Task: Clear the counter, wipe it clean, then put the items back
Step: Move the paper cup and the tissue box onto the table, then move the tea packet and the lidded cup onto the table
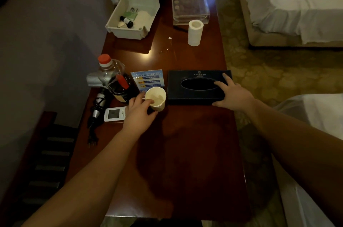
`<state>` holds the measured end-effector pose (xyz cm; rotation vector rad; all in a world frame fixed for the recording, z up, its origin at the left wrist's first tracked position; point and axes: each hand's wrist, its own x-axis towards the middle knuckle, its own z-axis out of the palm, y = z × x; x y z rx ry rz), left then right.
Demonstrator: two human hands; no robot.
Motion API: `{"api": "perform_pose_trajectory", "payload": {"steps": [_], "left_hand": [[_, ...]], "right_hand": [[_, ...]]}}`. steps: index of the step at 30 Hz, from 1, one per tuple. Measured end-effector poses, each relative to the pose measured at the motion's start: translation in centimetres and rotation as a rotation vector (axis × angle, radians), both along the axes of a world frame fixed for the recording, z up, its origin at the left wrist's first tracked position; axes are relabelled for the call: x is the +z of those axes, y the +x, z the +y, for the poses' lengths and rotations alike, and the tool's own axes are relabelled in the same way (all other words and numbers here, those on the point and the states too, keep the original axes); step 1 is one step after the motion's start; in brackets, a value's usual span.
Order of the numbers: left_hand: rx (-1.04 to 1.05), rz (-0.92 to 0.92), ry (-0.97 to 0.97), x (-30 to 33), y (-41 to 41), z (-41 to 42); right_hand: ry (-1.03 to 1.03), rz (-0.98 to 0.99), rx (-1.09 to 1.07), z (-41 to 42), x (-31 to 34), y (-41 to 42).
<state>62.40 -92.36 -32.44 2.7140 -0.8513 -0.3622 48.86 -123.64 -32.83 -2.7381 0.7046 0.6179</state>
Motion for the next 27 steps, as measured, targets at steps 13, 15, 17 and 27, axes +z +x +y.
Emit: {"api": "perform_pose_trajectory", "payload": {"steps": [13,15,17,27], "left_hand": [[0.148,0.041,-0.12,5.2,-6.8,4.0],[0.19,0.128,-0.121,6.5,-8.8,5.2],[0.223,0.196,-0.112,7.9,-11.6,6.5],[0.416,0.202,-0.24,11.1,-31.3,15.4]], "right_hand": [[0.108,-0.22,-0.161,3.0,5.5,-6.5],[0.157,-0.25,-0.16,5.2,6.9,-8.1],[0.185,-0.26,-0.125,7.6,8.1,-10.1],[0.23,-0.341,0.17,18.6,10.2,-24.0]]}}
